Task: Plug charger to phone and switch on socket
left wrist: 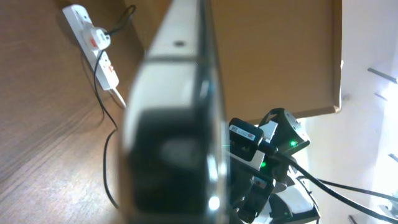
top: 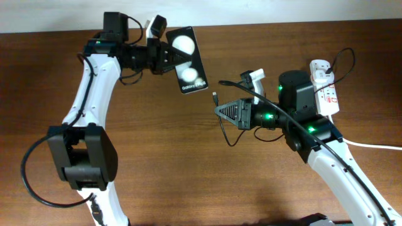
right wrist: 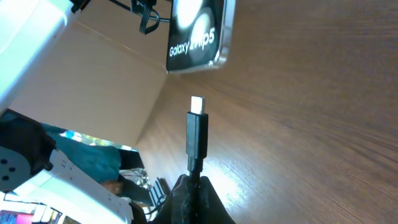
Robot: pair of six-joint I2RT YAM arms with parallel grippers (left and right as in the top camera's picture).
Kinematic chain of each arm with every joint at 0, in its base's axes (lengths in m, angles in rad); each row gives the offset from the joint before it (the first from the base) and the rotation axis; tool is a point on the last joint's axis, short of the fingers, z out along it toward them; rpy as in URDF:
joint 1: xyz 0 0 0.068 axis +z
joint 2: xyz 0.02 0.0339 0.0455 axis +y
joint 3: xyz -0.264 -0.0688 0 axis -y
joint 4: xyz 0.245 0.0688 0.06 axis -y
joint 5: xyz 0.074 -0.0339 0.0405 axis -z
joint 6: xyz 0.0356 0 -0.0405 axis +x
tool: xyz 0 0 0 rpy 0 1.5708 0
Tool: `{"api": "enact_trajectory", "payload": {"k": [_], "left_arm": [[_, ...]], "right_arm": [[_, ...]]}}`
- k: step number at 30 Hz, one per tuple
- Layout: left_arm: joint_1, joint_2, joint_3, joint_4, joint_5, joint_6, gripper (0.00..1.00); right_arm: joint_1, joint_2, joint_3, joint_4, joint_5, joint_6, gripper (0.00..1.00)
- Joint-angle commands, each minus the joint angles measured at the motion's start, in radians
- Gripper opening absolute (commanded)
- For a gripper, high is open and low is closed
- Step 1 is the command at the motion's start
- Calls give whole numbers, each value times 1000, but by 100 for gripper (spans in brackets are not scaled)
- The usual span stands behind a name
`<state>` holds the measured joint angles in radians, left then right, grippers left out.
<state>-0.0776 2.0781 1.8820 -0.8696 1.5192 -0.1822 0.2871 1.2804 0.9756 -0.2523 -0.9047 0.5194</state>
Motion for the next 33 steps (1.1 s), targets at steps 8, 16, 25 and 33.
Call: {"api": "enact_trajectory", "payload": {"k": [8,16,25,33], "left_arm": [[-45,-29,11,6,44,-63,0],[-45,-29,11,25,29,-79,0],[-47,-29,11,32,29,-79,0],[-58,-29,11,32,5,-79,0]], "right_arm": [[23,3,-7,6,24,13,4],[61,3,-7,6,53,13,4],[61,11,-7,6,53,13,4],[61,24,-7,10,53,14,4]]}}
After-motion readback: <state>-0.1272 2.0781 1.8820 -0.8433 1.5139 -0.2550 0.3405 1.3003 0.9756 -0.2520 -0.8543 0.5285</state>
